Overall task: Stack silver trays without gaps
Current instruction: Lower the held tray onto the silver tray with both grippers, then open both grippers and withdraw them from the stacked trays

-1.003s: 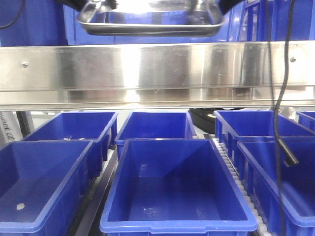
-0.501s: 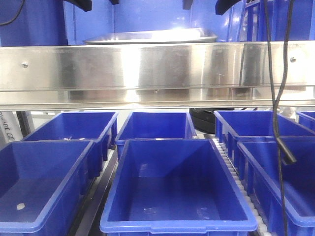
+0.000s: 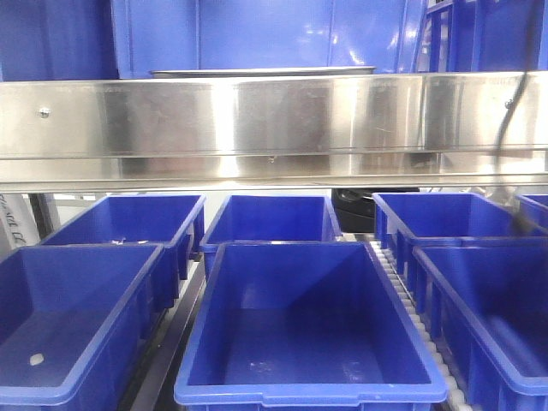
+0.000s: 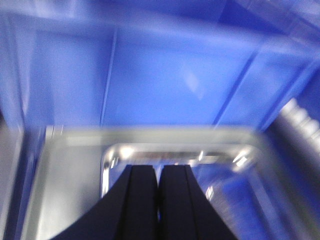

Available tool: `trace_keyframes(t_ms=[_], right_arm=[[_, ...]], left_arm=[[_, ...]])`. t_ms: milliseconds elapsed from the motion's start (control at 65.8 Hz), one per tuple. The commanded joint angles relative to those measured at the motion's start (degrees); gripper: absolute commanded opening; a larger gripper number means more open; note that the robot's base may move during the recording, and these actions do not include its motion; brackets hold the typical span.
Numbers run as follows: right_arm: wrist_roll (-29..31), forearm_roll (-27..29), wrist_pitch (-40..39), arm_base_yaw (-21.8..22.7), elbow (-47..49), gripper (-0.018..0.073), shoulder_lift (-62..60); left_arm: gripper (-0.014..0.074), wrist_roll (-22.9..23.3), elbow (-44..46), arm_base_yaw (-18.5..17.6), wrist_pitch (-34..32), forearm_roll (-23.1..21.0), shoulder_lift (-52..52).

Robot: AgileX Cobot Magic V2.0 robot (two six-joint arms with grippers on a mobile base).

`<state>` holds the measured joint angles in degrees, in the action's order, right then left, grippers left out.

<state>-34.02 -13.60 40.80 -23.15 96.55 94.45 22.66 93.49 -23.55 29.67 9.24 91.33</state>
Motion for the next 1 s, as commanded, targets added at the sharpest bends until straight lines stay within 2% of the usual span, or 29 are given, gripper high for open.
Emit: trace_keyframes(t_ms=[0,122,258,380,577,623,699,805,881,987], right_arm=[[0.1,-0.2,-0.8,0.1,0.6,-0.0079,-4.0],[1.0,0.1,-0.2,0.1,-0.6,-0.0079,-8.1],[6.3,0.1,-4.5,0.1,-7.3,-0.0079,-12.8],[6.7,0.1,-14.3,0.1,-18.2,-0.0079,-20.0],[6.7,-0.7,-36.8,0.1,-37.7,-0.0079,-30.6],[6.7,-1.1,-41.7,0.1,-41.5,-0.0079,-32.5],[6.7,-1.3,-44.5,0.1,-47.2,-0.0079,-35.8],[6.7,-2.4,-42.9,0.1,-52.4,-0.0079,-41.6],[6.7,-3.2,-40.8,0.1,-55.6,-0.0079,-46.3],[6.7,-3.2,-38.9,0.1,-59.5,-0.0079,-52.7]], left_arm=[[-0.0016,-0.1,0.5,-0.1,0.6,-0.6,-3.0],[-0.0016,-0.1,-1.7,-0.1,0.8,-2.2,-6.3],[-0.0016,-0.1,-10.5,-0.1,-6.3,-3.6,-11.1],[-0.0016,-0.1,-21.3,-0.1,-14.9,-3.6,-17.1],[-0.0016,-0.1,-37.6,-0.1,-33.3,-3.6,-27.0],[-0.0016,-0.1,-40.6,-0.1,-35.5,-3.0,-29.0],[-0.0016,-0.1,-43.8,-0.1,-35.3,1.6,-32.3],[-0.0016,-0.1,-47.5,-0.1,-31.0,8.0,-38.2],[-0.0016,-0.1,-50.1,-0.1,-27.9,8.1,-42.9],[-0.0016,-0.1,-54.7,-0.1,-27.3,8.1,-49.5]])
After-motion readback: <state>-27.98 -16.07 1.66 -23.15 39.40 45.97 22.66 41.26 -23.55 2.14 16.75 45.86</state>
